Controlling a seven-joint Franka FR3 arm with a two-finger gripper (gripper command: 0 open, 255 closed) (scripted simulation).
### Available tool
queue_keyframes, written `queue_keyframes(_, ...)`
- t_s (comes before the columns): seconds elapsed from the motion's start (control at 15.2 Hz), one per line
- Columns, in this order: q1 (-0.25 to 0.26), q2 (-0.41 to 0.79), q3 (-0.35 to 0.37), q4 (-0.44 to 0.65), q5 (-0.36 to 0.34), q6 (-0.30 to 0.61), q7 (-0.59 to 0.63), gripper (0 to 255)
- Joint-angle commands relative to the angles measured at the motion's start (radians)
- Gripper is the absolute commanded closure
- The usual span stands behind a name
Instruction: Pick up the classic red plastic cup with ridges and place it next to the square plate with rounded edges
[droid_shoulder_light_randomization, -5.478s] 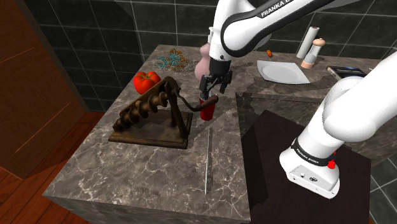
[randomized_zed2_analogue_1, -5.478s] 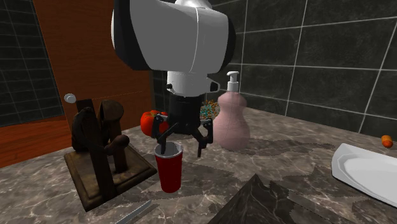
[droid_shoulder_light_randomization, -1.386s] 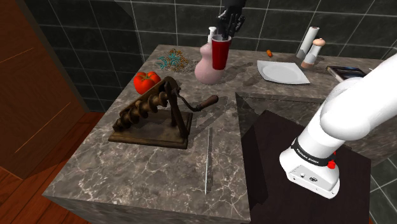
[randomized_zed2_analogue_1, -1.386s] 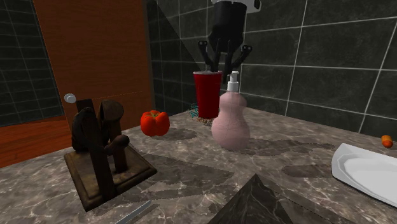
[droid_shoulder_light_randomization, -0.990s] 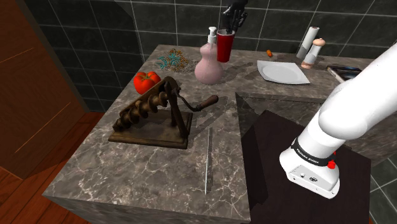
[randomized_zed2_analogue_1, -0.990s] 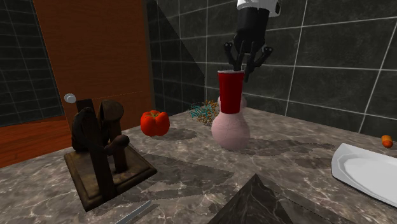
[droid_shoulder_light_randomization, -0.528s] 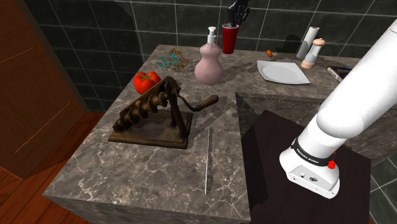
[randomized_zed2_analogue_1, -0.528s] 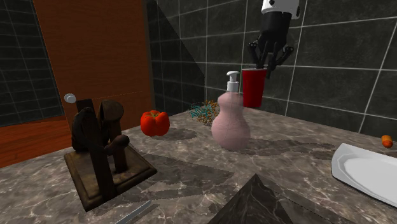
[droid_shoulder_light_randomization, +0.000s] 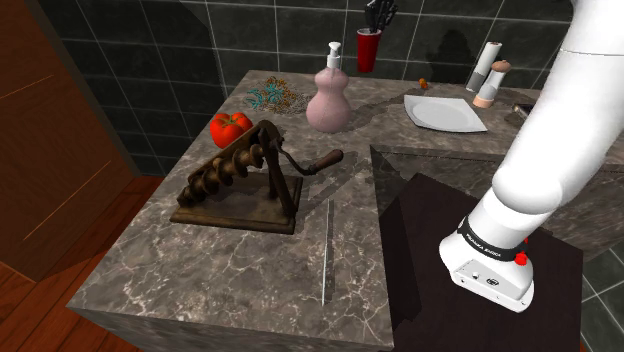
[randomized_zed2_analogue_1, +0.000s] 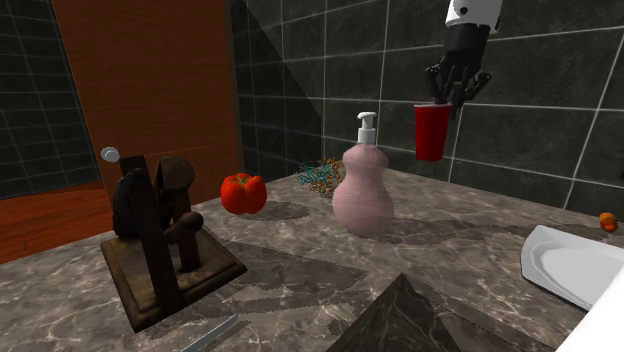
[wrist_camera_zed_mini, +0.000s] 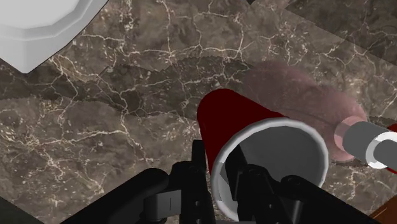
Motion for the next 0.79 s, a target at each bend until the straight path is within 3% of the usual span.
queue_keyframes(0.0, -0.034, 0.078, -0.014, 0.096, 0.023, -0.027, -0.042, 255)
queue_keyframes(0.2, -0.096, 0.212, -0.025, 0.29, 0.062, -0.096, -0.09, 255)
queue_keyframes(0.4, -0.177, 0.38, -0.023, 0.552, 0.107, -0.197, -0.12, 255)
queue_keyframes(0.73, -0.155, 0.34, -0.024, 0.417, 0.096, -0.104, -0.13, 255)
